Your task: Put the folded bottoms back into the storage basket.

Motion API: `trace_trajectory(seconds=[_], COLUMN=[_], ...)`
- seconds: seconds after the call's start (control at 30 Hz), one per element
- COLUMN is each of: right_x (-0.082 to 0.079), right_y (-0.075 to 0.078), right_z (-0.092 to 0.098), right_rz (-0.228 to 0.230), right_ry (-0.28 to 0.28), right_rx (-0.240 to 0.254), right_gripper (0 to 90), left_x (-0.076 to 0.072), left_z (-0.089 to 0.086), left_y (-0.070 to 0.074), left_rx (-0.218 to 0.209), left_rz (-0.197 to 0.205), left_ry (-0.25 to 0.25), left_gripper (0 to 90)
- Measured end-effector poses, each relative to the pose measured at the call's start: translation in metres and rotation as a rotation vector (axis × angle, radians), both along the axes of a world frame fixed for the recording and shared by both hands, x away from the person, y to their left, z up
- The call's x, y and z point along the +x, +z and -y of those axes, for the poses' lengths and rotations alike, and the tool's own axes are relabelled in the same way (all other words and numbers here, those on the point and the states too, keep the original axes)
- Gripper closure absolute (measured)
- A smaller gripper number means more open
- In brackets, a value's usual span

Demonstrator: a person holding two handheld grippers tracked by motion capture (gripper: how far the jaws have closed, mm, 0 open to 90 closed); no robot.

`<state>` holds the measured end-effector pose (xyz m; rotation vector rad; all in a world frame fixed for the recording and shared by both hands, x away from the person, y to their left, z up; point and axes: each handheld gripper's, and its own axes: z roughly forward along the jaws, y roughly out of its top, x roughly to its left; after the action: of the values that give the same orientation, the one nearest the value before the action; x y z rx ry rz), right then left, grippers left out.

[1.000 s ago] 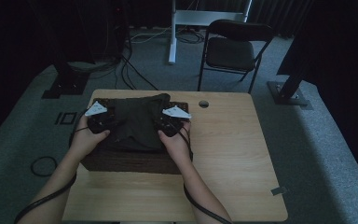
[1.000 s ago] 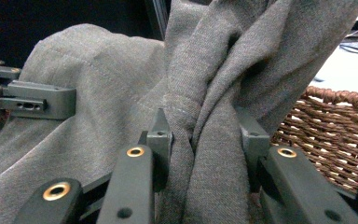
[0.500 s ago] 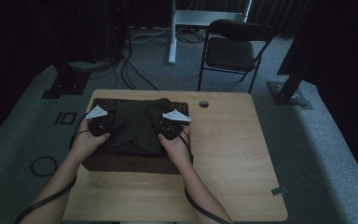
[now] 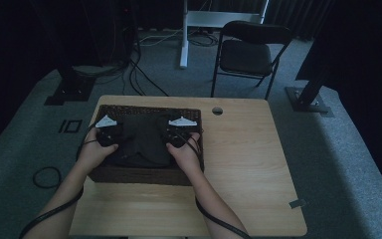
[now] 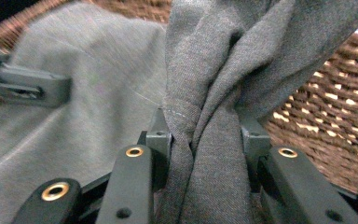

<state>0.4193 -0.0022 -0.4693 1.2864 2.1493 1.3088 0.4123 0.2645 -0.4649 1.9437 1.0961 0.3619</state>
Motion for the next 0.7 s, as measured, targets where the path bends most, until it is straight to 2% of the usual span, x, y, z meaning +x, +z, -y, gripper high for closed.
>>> trace_trajectory(seconds=[0.13,0.27,0.33,0.4,0.43,0.5,0.6,0.7], right_x=[0.006,0.008,0.01,0.014,0.016,0.018,0.019,0.02], right_y=[-0.009,-0.011,-0.013,-0.015,-0.018,-0.021,-0.026,-0.028], right_z=[-0.003,-0.004,-0.004,-0.003,-0.002,0.0,0.004,0.004], right_rz=[-0.065,-0.073,-0.091,-0.104,-0.132,-0.153,-0.202,-0.209], right_ry=[-0.006,0.0,-0.002,-0.011,-0.023,-0.04,-0.057,-0.066], right_rx=[-0.022,-0.06,-0.068,-0.097,-0.088,-0.085,-0.05,-0.058], right_gripper=[64.7,64.4,64.0,63.1,62.9,62.3,60.1,54.8], left_x=[0.003,0.006,0.007,0.008,0.008,0.008,0.009,0.01], left_z=[-0.002,-0.003,-0.002,-0.002,-0.001,0.0,0.001,0.002], left_y=[-0.008,-0.015,-0.017,-0.018,-0.02,-0.021,-0.024,-0.026], left_rx=[0.009,0.015,0.015,0.017,0.028,0.025,0.041,0.066], left_rz=[-0.029,-0.046,-0.061,-0.07,-0.077,-0.088,-0.108,-0.117], left_ry=[0.023,0.035,0.044,0.046,0.059,0.063,0.07,0.072], left_gripper=[74.1,73.7,73.7,73.7,73.7,73.7,72.5,69.7])
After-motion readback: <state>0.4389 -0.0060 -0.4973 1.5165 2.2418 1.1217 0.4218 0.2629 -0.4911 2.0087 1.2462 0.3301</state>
